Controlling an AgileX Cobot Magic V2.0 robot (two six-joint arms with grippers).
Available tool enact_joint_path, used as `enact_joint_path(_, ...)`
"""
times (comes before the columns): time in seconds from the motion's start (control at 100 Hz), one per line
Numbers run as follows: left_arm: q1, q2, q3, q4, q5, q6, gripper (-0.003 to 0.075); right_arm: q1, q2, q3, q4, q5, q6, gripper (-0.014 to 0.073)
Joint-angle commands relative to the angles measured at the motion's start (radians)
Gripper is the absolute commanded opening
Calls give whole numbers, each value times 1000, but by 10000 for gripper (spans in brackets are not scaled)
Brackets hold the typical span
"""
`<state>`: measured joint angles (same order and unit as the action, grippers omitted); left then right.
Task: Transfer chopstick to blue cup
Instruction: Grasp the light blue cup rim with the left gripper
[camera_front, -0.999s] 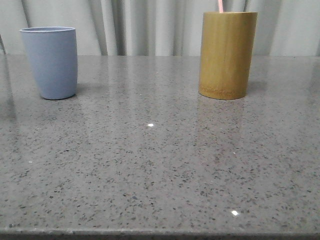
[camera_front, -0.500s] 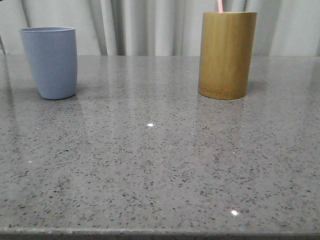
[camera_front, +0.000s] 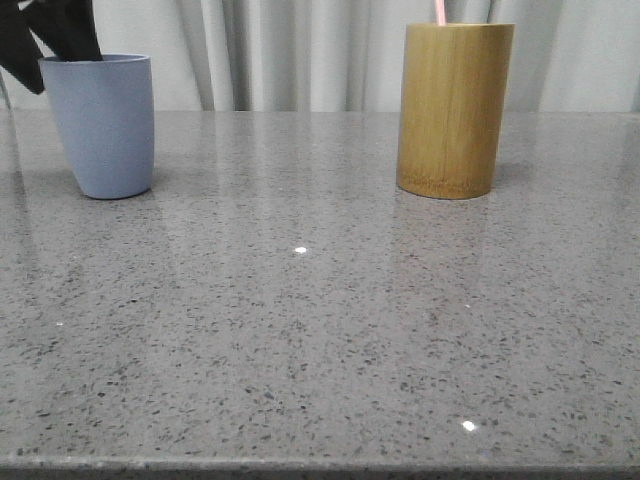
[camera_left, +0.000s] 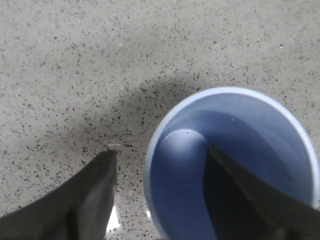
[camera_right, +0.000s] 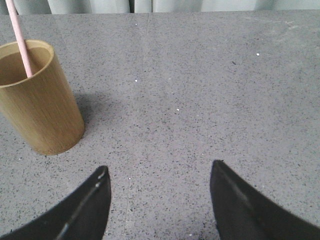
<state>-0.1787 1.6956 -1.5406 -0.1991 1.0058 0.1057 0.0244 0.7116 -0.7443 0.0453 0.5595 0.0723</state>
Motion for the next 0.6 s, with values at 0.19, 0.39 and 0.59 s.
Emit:
enact_joint_path(0.19, -8, -22, -33, -9, -39, -47, 232, -2, 2, -36, 0, -78, -6, 447)
enact_joint_path(0.39, -8, -22, -34, -10, -35, -49, -8, -2, 2, -36, 0, -78, -6, 447)
enact_joint_path(0.59, -15, -22, -77, -25, -23, -49, -19, -2, 2, -36, 0, -69, -6, 447)
